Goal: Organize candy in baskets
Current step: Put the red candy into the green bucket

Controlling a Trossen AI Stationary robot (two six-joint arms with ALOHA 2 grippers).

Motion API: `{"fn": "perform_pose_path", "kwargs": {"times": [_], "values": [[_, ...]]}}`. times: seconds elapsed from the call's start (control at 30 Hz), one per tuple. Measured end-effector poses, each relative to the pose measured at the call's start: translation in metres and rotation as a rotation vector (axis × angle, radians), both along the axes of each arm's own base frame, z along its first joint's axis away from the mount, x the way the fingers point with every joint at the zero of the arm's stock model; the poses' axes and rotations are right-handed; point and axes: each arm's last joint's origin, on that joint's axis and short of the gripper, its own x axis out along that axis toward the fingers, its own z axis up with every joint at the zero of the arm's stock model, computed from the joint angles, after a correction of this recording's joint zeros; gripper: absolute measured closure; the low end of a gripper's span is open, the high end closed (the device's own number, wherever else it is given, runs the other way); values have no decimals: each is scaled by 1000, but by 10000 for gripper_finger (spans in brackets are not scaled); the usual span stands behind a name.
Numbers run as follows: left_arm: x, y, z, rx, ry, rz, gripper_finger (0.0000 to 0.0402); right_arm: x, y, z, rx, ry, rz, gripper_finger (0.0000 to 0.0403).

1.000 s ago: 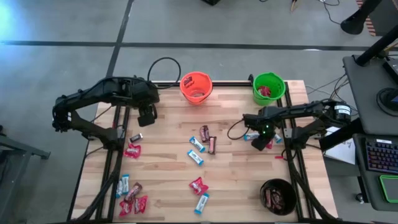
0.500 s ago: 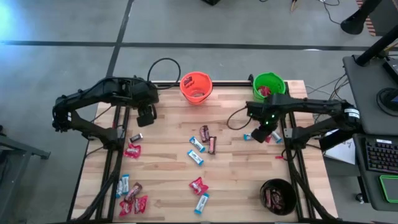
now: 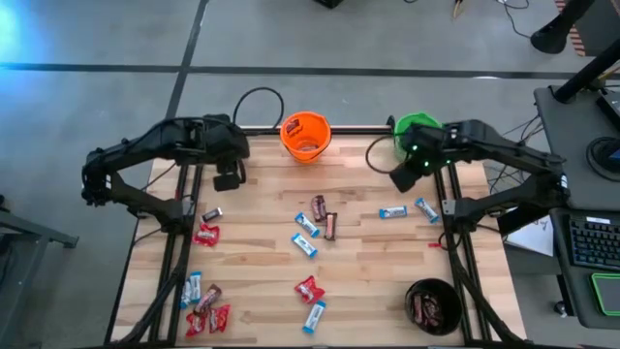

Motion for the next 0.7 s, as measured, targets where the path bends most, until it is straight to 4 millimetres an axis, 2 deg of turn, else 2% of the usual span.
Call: {"fn": "perform_pose_path", "kwargs": {"times": [0.23, 0.47, 0.7], "values": [[4, 22, 5, 69, -76, 40, 278, -8, -15, 24, -170, -9, -19, 394], [7, 54, 8, 121, -166, 149, 278, -16, -34, 25, -224, 23, -80, 394], [15, 85, -3, 115, -144, 237, 278, -26, -52, 26, -241, 40, -156, 394]]}}
